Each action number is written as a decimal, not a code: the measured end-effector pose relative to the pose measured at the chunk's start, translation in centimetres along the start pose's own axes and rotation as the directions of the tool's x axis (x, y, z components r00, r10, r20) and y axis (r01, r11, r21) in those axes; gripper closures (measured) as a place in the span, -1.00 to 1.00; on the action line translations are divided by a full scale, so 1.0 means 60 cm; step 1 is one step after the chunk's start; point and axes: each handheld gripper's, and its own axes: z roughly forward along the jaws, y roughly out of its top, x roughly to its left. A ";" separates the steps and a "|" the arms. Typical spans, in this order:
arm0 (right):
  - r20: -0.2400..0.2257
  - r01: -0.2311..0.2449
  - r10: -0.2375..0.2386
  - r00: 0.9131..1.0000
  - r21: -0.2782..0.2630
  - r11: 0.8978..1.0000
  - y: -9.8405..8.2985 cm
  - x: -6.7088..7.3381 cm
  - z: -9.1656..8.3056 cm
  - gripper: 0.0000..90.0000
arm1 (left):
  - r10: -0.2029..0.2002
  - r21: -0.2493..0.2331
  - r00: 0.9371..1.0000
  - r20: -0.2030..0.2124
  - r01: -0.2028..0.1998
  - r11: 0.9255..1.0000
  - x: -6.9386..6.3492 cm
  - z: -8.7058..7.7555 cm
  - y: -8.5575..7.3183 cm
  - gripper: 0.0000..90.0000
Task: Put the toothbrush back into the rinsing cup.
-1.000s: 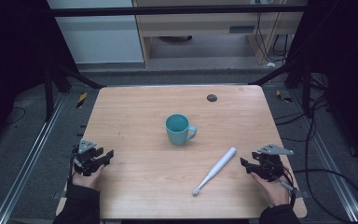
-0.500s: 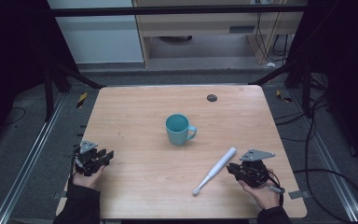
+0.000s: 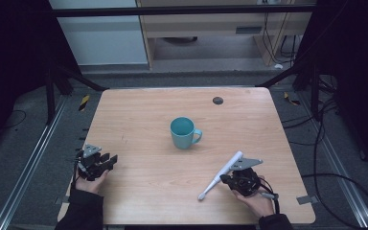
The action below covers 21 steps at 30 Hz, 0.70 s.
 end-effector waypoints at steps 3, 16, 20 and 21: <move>0.000 0.014 -0.014 1.000 0.012 1.000 0.002 0.004 0.010 1.00 | 0.003 -0.001 1.000 0.000 -0.003 1.000 -0.001 0.000 0.000 0.35; 0.012 0.036 -0.036 0.999 0.042 0.998 0.002 0.011 0.033 1.00 | 0.003 0.000 1.000 -0.006 -0.003 1.000 0.000 0.001 0.000 0.34; 0.016 0.037 -0.038 0.999 0.043 0.998 0.004 0.011 0.038 1.00 | 0.004 0.000 1.000 -0.009 -0.004 1.000 0.000 0.001 0.000 0.34; 0.016 0.036 -0.036 0.999 0.040 0.999 0.005 0.012 0.041 1.00 | 0.004 0.000 1.000 -0.008 -0.004 1.000 0.000 0.001 0.000 0.34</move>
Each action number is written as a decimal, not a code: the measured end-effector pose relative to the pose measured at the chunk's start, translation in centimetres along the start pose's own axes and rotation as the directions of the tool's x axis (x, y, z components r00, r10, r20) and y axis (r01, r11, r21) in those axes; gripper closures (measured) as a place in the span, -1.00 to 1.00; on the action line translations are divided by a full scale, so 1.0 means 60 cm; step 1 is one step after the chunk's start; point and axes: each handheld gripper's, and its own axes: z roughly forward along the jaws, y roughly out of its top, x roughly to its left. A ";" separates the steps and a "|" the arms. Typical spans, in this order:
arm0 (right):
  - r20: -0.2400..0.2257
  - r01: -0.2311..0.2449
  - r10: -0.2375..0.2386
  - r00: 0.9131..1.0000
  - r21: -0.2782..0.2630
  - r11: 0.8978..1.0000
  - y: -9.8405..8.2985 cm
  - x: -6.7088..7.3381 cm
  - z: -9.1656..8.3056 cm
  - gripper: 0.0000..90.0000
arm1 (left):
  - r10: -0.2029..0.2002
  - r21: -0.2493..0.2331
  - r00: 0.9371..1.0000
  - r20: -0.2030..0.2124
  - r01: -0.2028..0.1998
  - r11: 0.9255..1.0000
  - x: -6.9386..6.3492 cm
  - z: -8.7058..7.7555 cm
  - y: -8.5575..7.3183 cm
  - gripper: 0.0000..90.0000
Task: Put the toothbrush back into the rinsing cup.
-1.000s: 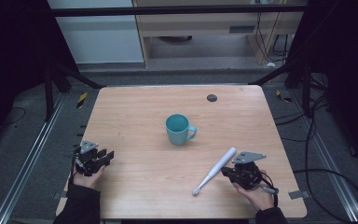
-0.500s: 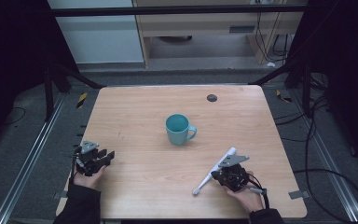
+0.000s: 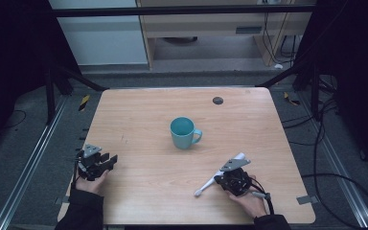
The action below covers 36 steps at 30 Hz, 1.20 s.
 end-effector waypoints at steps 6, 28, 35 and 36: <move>0.002 0.008 -0.008 1.000 0.004 1.000 0.005 0.004 0.007 1.00 | 0.001 -0.001 1.000 -0.003 -0.001 1.000 0.001 0.000 0.000 0.34; 0.238 -0.192 0.222 0.946 -0.144 0.971 0.012 -0.123 -0.039 1.00 | 0.007 0.007 1.000 -0.003 -0.007 1.000 0.001 0.001 0.000 0.33; 0.259 -0.210 0.231 0.938 -0.106 0.972 0.017 -0.156 -0.016 1.00 | 0.009 0.010 1.000 -0.005 -0.009 1.000 0.002 0.002 0.000 0.33; 0.258 -0.212 0.231 0.938 -0.101 0.972 0.017 -0.157 -0.013 1.00 | 0.009 0.010 1.000 -0.005 -0.009 1.000 0.002 0.002 0.000 0.33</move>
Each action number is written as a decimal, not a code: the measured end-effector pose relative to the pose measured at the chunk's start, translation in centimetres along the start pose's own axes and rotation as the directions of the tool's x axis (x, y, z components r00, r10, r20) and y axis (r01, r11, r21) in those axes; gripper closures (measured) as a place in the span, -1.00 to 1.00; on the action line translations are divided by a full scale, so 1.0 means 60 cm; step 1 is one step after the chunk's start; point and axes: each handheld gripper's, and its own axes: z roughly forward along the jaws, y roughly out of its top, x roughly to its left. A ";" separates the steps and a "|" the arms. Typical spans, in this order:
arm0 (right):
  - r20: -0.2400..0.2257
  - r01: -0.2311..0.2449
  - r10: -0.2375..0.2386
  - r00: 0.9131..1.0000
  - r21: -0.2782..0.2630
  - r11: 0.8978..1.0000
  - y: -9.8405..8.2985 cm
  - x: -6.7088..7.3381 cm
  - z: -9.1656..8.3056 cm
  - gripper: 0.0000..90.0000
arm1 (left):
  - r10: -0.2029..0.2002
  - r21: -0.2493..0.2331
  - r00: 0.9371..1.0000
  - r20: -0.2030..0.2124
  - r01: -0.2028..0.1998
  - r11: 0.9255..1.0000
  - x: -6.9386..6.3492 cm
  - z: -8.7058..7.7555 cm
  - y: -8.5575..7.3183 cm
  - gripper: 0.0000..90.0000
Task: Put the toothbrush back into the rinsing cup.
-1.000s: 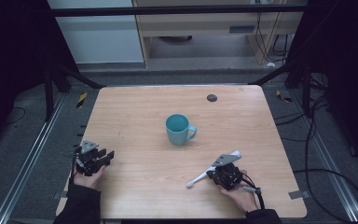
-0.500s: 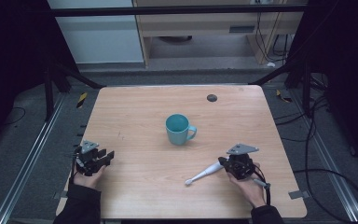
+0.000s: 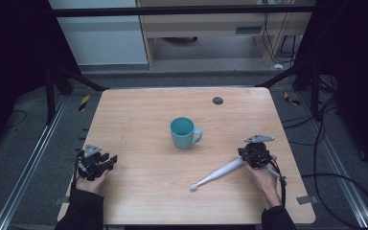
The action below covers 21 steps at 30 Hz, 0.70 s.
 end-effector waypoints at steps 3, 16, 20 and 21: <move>0.000 -0.001 0.001 1.000 0.016 1.000 -0.001 -0.002 0.005 1.00 | 0.000 0.000 1.000 0.000 0.000 1.000 0.000 0.000 0.000 0.33; 0.010 0.024 -0.025 1.000 0.079 0.997 -0.020 -0.001 -0.001 1.00 | 0.001 0.000 1.000 0.003 -0.001 1.000 0.001 0.000 0.000 0.33; -0.001 0.037 -0.038 0.999 0.084 0.996 -0.024 0.003 -0.012 1.00 | -0.003 -0.004 1.000 0.003 0.003 1.000 0.001 -0.001 0.000 0.33; -0.001 0.037 -0.038 0.999 0.084 0.996 -0.024 0.003 -0.012 1.00 | -0.003 -0.004 1.000 0.003 0.003 1.000 0.001 -0.001 0.000 0.33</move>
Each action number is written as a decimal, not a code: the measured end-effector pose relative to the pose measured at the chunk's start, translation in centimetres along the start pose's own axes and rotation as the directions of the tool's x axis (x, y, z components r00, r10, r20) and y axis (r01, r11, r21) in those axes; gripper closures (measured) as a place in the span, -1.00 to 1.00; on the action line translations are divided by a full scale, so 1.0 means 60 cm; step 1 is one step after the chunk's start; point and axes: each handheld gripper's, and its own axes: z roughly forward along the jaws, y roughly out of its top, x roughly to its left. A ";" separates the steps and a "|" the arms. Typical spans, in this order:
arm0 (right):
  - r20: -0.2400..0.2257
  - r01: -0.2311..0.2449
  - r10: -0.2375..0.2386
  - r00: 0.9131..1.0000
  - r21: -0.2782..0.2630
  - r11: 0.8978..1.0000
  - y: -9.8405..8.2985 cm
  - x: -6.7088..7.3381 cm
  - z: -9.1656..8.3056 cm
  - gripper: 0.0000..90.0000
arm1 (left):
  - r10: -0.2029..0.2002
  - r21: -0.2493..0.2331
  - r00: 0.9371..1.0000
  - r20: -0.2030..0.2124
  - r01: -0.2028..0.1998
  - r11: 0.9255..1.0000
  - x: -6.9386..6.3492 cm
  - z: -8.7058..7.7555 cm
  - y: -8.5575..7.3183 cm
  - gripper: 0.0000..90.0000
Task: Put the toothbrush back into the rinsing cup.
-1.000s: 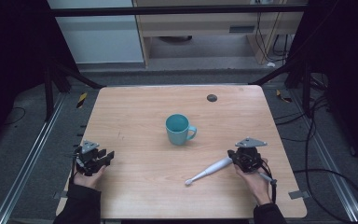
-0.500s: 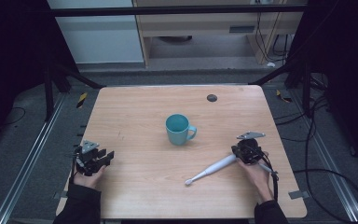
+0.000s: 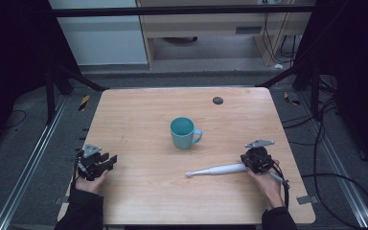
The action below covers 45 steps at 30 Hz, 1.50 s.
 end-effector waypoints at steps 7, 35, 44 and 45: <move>0.001 0.051 -0.051 0.999 0.022 0.998 -0.003 0.017 -0.007 1.00 | 0.000 -0.003 1.000 -0.001 0.000 1.000 0.000 -0.001 0.000 0.33; -0.018 0.059 -0.058 0.998 0.061 0.996 -0.037 0.020 -0.033 0.99 | 0.000 -0.009 1.000 0.000 0.000 1.000 -0.001 -0.004 0.000 0.34; -0.023 0.061 -0.059 0.998 0.054 0.997 -0.043 0.020 -0.041 0.98 | 0.000 -0.010 1.000 -0.001 0.000 1.000 -0.001 -0.004 0.000 0.34; -0.025 0.060 -0.058 0.998 0.051 0.997 -0.044 0.021 -0.042 0.98 | 0.002 -0.007 1.000 -0.001 -0.002 1.000 0.000 -0.004 0.000 0.34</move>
